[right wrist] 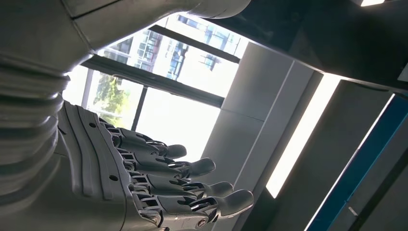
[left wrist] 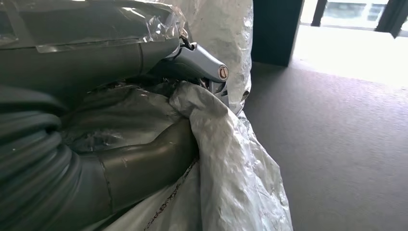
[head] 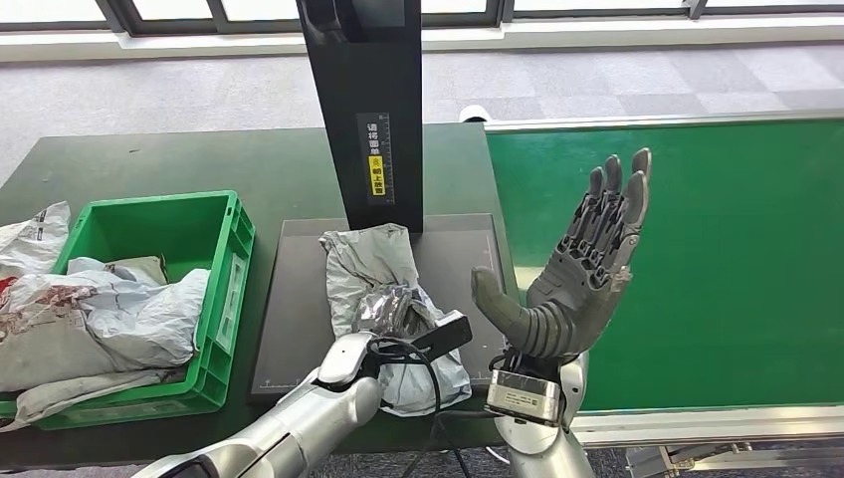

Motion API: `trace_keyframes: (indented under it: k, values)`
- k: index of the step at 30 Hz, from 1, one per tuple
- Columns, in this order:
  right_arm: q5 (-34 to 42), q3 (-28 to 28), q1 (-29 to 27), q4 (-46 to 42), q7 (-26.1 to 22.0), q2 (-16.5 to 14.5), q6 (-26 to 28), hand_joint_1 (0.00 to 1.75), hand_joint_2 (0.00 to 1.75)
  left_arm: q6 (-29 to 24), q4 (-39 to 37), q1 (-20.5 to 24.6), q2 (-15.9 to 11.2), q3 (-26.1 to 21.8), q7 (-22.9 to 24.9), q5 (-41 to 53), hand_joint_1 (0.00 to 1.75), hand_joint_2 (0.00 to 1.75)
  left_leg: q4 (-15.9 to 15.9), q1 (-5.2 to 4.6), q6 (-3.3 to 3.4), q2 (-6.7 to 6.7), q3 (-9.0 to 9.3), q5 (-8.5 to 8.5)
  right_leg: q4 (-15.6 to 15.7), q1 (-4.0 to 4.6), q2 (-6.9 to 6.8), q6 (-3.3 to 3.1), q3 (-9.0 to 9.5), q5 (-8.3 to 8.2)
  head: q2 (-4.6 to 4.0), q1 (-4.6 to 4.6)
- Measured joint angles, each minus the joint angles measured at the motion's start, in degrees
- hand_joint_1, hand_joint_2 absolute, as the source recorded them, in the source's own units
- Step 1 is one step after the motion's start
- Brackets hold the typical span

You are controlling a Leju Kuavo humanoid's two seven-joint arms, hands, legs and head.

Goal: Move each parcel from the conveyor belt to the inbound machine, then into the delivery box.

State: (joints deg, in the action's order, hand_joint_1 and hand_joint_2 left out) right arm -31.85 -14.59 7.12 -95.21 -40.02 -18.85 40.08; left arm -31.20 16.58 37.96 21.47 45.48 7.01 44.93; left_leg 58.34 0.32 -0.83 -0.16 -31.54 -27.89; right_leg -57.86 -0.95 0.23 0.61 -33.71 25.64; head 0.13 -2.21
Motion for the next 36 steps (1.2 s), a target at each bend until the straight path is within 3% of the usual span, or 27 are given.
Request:
trace_keyframes:
  k: [3, 5, 8, 11, 15, 21, 30, 36]
  values:
    - [-0.15, 0.11, -0.04, -0.02, 0.0, 0.01, 0.0, 0.0, 1.75, -5.85, 0.5, -0.38, -0.39, 0.84, 4.73, 6.58, 1.75, 1.75, 0.0, 0.0, -0.01, 0.03, -0.04, 0.01, 0.0, 0.0, 0.02, -0.01, -0.09, -0.01, 0.0, 0.0]
    - [-0.37, 0.43, -0.12, -0.02, 0.0, 0.01, 0.02, 0.0, 1.75, -8.03, 3.09, -1.33, -1.28, 0.09, 7.1, 15.68, 1.75, 1.75, 0.0, 0.0, -0.01, 0.01, -0.06, 0.02, 0.0, 0.01, 0.01, -0.02, -0.14, -0.02, 0.0, 0.01]
    - [-0.57, 1.1, -0.25, -0.05, 0.0, 0.01, 0.04, 0.0, 1.75, -8.8, 10.88, -4.07, -2.35, -5.58, 6.56, 33.83, 1.75, 1.75, 0.0, 0.0, -0.01, -0.04, -0.12, 0.05, -0.01, 0.01, 0.0, -0.02, -0.17, -0.02, 0.0, 0.01]
    - [-0.67, 1.83, -0.45, -0.42, 0.0, 0.02, 0.04, 0.0, 1.75, -8.93, 23.62, -7.9, -3.45, -12.72, 4.89, 42.78, 1.75, 1.75, 0.0, 0.0, -0.01, 0.17, -0.19, 0.01, -0.02, 0.0, 0.18, -0.02, -0.3, -0.02, 0.0, 0.01]
    - [-0.68, 2.88, -0.75, -0.99, 0.0, 0.03, 0.06, 0.0, 1.75, -9.02, 40.38, -12.13, -4.72, -20.07, 0.93, 44.53, 1.75, 1.75, 0.0, 0.0, 0.01, 0.22, -0.25, -0.03, -0.01, 0.0, 0.24, -0.01, -0.37, -0.01, 0.0, 0.01]
    - [-0.72, 3.01, -0.87, -1.39, 0.0, 0.03, 0.05, 0.0, 1.75, -9.02, 54.68, -16.22, -5.81, -24.95, 0.07, 44.74, 1.75, 1.75, 0.0, 0.0, 0.01, 0.2, -0.31, -0.03, -0.02, 0.0, 0.21, -0.01, -0.41, -0.01, 0.0, 0.01]
    - [-0.72, 3.01, -0.87, -1.4, 0.0, 0.03, 0.05, 0.0, 1.75, -9.01, 66.56, -19.15, -9.31, -27.48, 1.35, 44.84, 1.75, 1.75, 0.0, 0.0, 0.01, 0.19, -0.31, -0.03, -0.02, 0.0, 0.2, -0.01, -0.41, -0.01, 0.0, 0.01]
    - [-0.79, 3.01, -1.08, -1.9, 0.0, 0.03, 0.05, 0.0, 1.75, -8.99, 69.57, -19.72, -12.29, -31.78, 3.47, 44.86, 1.75, 1.75, -0.01, 0.01, 0.0, 0.2, -0.31, -0.02, -0.02, 0.01, 0.2, -0.01, -0.42, -0.01, 0.0, 0.01]
